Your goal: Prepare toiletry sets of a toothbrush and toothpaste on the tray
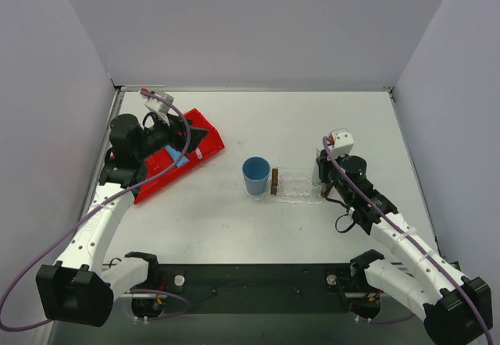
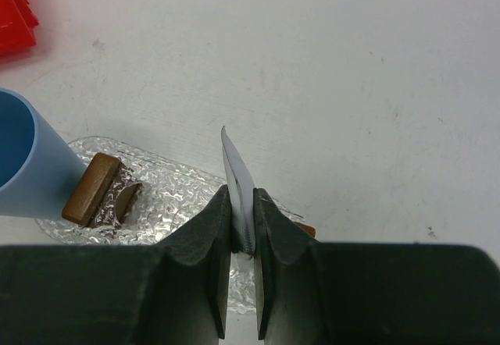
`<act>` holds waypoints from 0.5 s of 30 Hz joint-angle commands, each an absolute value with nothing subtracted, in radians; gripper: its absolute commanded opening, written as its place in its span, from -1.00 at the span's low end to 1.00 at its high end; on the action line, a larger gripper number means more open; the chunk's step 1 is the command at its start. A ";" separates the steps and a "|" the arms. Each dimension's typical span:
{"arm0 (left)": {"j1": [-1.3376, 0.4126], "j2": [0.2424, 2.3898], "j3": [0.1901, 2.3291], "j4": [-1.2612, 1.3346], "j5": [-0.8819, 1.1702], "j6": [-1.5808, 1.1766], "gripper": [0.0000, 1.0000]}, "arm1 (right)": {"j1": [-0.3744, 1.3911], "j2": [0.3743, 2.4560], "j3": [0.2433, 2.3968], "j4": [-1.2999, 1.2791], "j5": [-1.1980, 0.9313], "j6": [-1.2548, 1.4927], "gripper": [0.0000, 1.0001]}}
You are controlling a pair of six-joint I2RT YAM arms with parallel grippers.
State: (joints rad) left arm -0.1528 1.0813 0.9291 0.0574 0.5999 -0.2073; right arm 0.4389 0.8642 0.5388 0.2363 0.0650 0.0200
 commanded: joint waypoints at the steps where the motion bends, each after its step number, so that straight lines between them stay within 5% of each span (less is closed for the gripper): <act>1: -0.144 1.075 0.931 0.106 0.615 -0.219 0.56 | 0.434 0.864 0.540 0.330 0.071 0.031 -1.00; 15: -0.144 1.075 0.928 0.103 0.620 -0.216 0.57 | 0.433 0.880 0.523 0.354 0.078 0.034 -1.00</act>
